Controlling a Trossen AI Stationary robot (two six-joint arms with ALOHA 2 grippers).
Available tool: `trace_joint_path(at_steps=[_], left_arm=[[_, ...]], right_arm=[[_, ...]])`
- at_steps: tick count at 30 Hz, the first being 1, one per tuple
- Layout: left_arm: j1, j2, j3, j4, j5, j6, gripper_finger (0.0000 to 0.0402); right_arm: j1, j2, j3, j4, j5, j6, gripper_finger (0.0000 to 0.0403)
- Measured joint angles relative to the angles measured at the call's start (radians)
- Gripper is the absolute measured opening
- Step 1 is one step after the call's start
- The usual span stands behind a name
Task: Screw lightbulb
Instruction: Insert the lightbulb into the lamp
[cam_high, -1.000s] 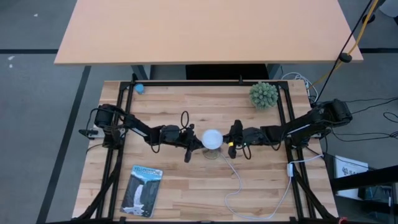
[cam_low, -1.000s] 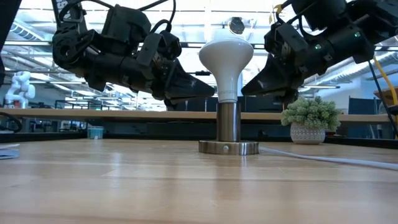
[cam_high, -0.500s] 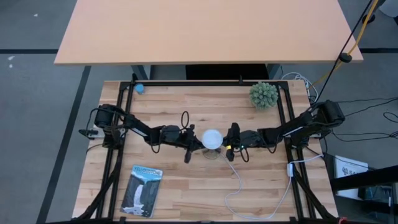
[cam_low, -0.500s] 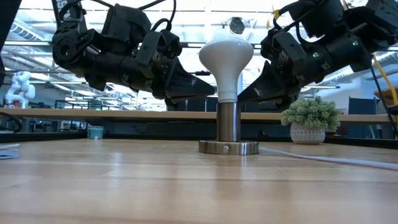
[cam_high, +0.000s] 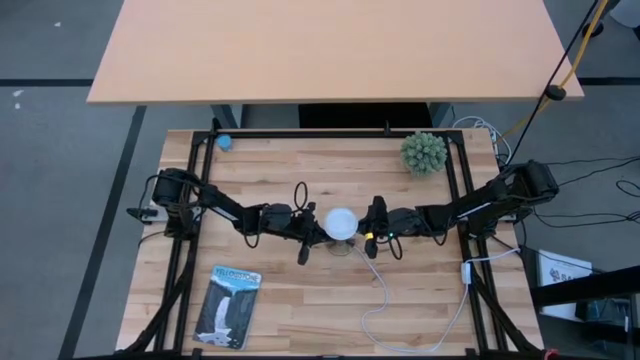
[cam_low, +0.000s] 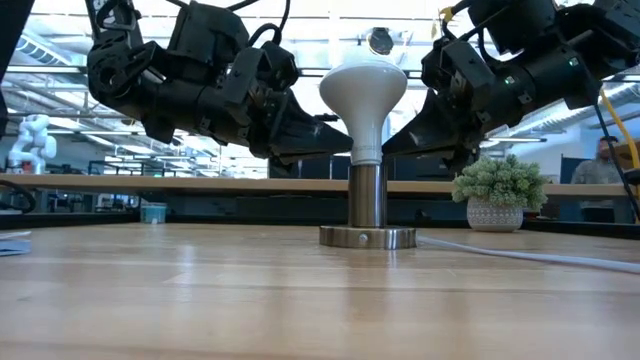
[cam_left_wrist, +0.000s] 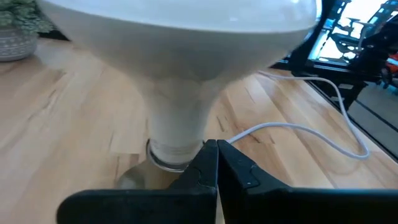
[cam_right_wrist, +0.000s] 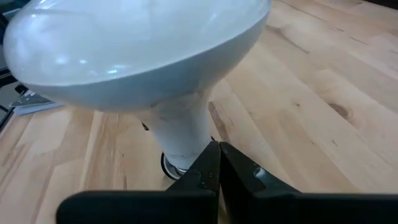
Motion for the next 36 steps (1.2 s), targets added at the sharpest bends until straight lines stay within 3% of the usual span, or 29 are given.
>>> trace_joint_path(at_steps=[13,20,23,29,36], left_arm=[[0.029,0.000,0.000,0.000,-0.001,-0.005,0.0000],[0.029,0.000,0.000,0.000,0.000,-0.010,0.0000],[0.028,0.000,0.000,0.000,0.018,-0.011,0.0000],[0.028,0.000,0.000,0.000,0.036,-0.011,0.0000],[0.028,0.000,-0.001,-0.001,0.016,-0.009,0.0000]], right_arm=[[0.049,0.000,0.000,0.017,-0.068,-0.026,0.0000],[0.055,0.000,0.000,-0.010,-0.154,0.008,0.0000],[0.046,0.000,0.000,-0.050,-0.142,0.037,0.0000],[0.042,0.000,0.000,-0.030,0.044,0.035,0.0000],[0.044,0.000,-0.001,0.017,-0.027,-0.012,0.0000]])
